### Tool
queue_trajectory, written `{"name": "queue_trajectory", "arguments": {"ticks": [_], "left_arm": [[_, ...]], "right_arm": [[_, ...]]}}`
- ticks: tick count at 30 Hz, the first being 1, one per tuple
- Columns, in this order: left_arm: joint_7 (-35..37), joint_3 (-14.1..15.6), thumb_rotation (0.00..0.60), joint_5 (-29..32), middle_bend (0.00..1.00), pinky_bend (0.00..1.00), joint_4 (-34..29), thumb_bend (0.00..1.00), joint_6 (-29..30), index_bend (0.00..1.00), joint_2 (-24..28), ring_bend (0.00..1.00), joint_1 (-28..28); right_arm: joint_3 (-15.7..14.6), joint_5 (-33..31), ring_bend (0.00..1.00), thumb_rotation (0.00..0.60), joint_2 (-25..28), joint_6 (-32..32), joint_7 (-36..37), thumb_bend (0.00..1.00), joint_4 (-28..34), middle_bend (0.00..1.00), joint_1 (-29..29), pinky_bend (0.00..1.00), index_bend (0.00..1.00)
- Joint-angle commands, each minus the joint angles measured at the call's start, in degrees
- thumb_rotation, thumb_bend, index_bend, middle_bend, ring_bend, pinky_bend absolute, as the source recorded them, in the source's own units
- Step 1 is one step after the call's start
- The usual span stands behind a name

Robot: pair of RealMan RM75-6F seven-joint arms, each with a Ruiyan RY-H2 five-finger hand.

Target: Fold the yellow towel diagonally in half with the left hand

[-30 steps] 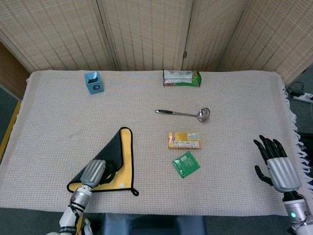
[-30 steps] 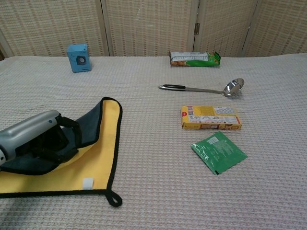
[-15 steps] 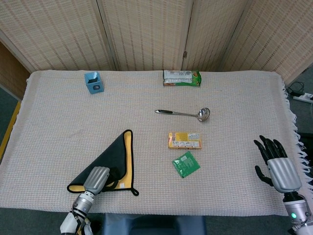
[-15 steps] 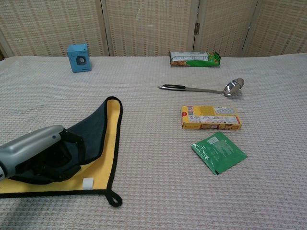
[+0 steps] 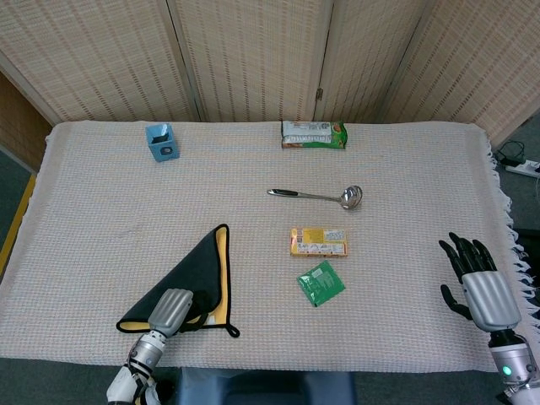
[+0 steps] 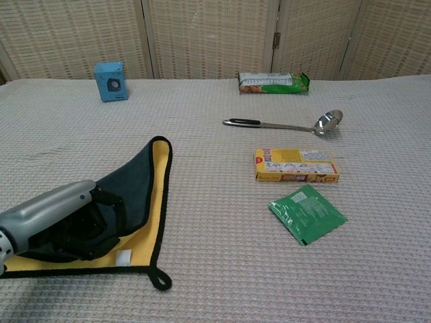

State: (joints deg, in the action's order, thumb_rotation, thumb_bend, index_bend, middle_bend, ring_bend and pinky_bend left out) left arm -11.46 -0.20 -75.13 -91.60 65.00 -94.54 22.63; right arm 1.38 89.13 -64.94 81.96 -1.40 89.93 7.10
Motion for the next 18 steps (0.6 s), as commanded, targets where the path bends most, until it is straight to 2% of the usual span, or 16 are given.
{"name": "queue_trajectory", "arguments": {"ticks": [1,6,8,10,13,14,18], "left_arm": [[-0.17,0.18,0.600,-0.13,1.00,1.00,-0.15,0.50,-0.01,0.63,-0.05,1.00,-0.10],[-0.74,0.59,0.600,-0.51,1.00,1.00,-0.48,0.50,0.11,0.63,-0.56,1.00,-0.33],[-1.11,0.39,0.600,-0.14,1.00,1.00,-0.03,0.50,-0.12,0.60,-0.96,1.00,-0.27],[-1.23,-0.01,0.600,0.41,1.00,1.00,0.44,0.50,-0.36,0.53,-1.23,1.00,-0.18],[-1.36,-0.40,0.600,0.29,1.00,1.00,1.03,0.49,-0.04,0.36,-1.49,1.00,-0.15],[-1.26,-0.44,0.600,0.11,1.00,1.00,1.03,0.46,0.03,0.30,-1.47,1.00,-0.14],[-0.96,-0.45,0.600,-0.12,1.00,1.00,0.38,0.36,-0.21,0.19,-1.05,1.00,-0.04]], "right_arm": [[-0.03,0.08,0.00,0.600,0.02,0.05,-0.01,0.49,0.05,0.00,-0.01,0.00,0.00],[-0.15,0.37,0.00,0.600,0.04,0.17,0.08,0.49,0.12,0.00,-0.06,0.00,0.00],[-0.25,0.65,0.00,0.600,0.13,0.31,0.16,0.49,0.23,0.00,-0.10,0.00,0.00],[-0.37,0.97,0.00,0.600,0.24,0.60,0.22,0.49,0.30,0.00,-0.22,0.00,0.00],[-0.39,1.04,0.00,0.600,0.31,0.81,0.27,0.49,0.31,0.00,-0.32,0.00,0.00],[-0.34,0.94,0.00,0.600,0.33,0.81,0.32,0.49,0.27,0.00,-0.34,0.00,0.00],[-0.20,0.64,0.00,0.600,0.32,0.68,0.32,0.49,0.22,0.00,-0.31,0.00,0.00]]}}
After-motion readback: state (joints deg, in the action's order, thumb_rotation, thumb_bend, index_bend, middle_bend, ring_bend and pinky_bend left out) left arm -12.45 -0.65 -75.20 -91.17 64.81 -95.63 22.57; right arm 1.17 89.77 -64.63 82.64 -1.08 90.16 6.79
